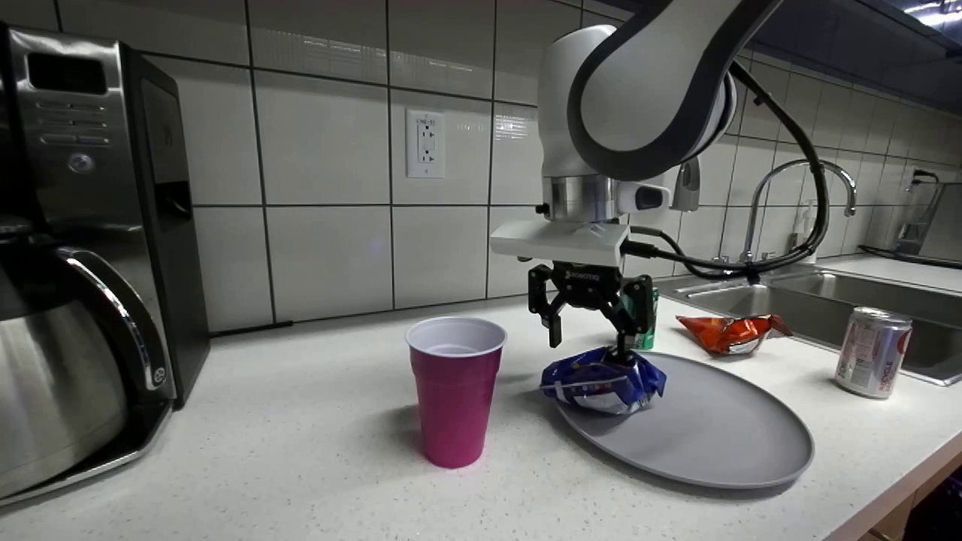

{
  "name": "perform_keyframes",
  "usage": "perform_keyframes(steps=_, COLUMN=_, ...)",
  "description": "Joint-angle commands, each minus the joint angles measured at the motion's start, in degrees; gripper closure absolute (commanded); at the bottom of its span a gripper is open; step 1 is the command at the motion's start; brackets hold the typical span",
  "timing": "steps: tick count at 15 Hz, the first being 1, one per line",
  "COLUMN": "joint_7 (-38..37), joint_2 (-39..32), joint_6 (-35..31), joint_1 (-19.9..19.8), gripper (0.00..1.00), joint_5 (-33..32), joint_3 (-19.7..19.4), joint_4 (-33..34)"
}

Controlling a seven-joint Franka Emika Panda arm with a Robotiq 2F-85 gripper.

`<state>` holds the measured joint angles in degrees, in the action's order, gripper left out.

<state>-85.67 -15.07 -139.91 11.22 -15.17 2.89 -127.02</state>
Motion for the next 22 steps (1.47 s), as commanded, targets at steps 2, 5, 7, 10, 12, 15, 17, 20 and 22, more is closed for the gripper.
perform_keyframes(steps=2, joint_7=-1.8, joint_2=-0.9, joint_6=0.6, joint_1=1.6, gripper=0.44, joint_5=-1.0, joint_3=-1.2, joint_4=1.6)
perform_keyframes(steps=5, joint_7=-2.0, joint_2=-0.8, joint_6=0.9, joint_1=2.0, gripper=0.69, joint_5=-1.2, joint_3=-1.5, joint_4=1.6)
perform_keyframes(steps=7, joint_7=-2.0, joint_2=-0.7, joint_6=1.0, joint_1=2.1, gripper=0.84, joint_5=-1.3, joint_3=-1.6, joint_4=1.7)
perform_keyframes(steps=10, joint_7=-1.8, joint_2=-0.9, joint_6=1.2, joint_1=2.2, gripper=1.00, joint_5=-1.2, joint_3=-1.6, joint_4=1.9)
perform_keyframes(steps=12, joint_7=-1.8, joint_2=-0.9, joint_6=1.3, joint_1=2.3, gripper=1.00, joint_5=-1.2, joint_3=-1.6, joint_4=2.1)
perform_keyframes(steps=15, joint_7=-1.8, joint_2=-0.7, joint_6=1.4, joint_1=2.3, gripper=1.00, joint_5=-1.4, joint_3=-1.6, joint_4=2.1)
perform_keyframes(steps=17, joint_7=-2.2, joint_2=-0.2, joint_6=1.5, joint_1=2.5, gripper=1.00, joint_5=-1.8, joint_3=-1.8, joint_4=1.9)
perform_keyframes(steps=20, joint_7=-2.8, joint_2=1.1, joint_6=2.0, joint_1=3.1, gripper=1.00, joint_5=-2.9, joint_3=-2.0, joint_4=1.8)
perform_keyframes(steps=22, joint_7=-2.8, joint_2=1.9, joint_6=2.8, joint_1=3.4, gripper=1.00, joint_5=-3.5, joint_3=-1.9, joint_4=2.3)
